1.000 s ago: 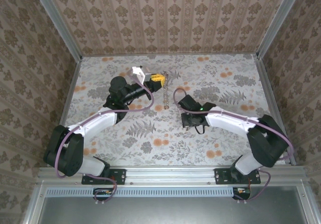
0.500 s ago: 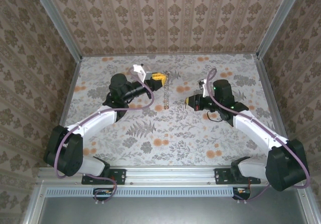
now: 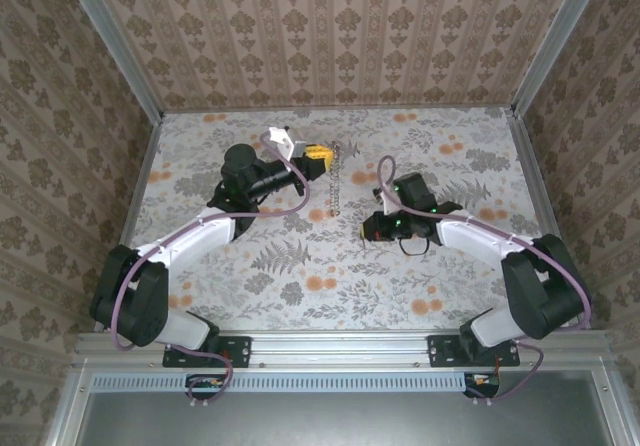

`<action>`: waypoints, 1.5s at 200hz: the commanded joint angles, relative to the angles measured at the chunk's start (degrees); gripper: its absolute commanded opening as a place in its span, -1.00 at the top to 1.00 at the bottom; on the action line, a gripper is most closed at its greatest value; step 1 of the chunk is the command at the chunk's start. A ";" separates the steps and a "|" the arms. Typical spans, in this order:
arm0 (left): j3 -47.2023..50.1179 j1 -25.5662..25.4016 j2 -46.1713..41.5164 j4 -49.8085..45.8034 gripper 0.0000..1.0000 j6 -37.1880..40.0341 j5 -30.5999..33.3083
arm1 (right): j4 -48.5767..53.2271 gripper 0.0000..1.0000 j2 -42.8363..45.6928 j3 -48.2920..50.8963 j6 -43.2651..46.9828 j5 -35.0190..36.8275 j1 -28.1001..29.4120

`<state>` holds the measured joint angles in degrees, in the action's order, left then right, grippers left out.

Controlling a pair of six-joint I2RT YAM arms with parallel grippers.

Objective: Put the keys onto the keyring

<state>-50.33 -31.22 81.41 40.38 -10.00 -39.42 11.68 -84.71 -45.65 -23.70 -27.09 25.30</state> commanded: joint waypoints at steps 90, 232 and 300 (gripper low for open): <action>-0.77 -0.64 -0.68 2.51 1.00 0.16 -0.09 | 15.65 0.95 -11.17 -8.07 3.73 19.68 7.89; -0.39 -0.68 -0.57 3.65 1.00 -0.11 0.14 | 15.84 0.41 -6.95 -6.46 -0.11 22.91 8.54; -0.32 -0.68 -0.33 3.91 1.00 -0.11 0.38 | 14.78 0.41 -8.11 -5.50 -0.83 22.12 9.07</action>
<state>-50.33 -31.53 81.41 40.53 -10.04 -39.16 25.93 -91.53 -51.81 -23.31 -5.54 33.82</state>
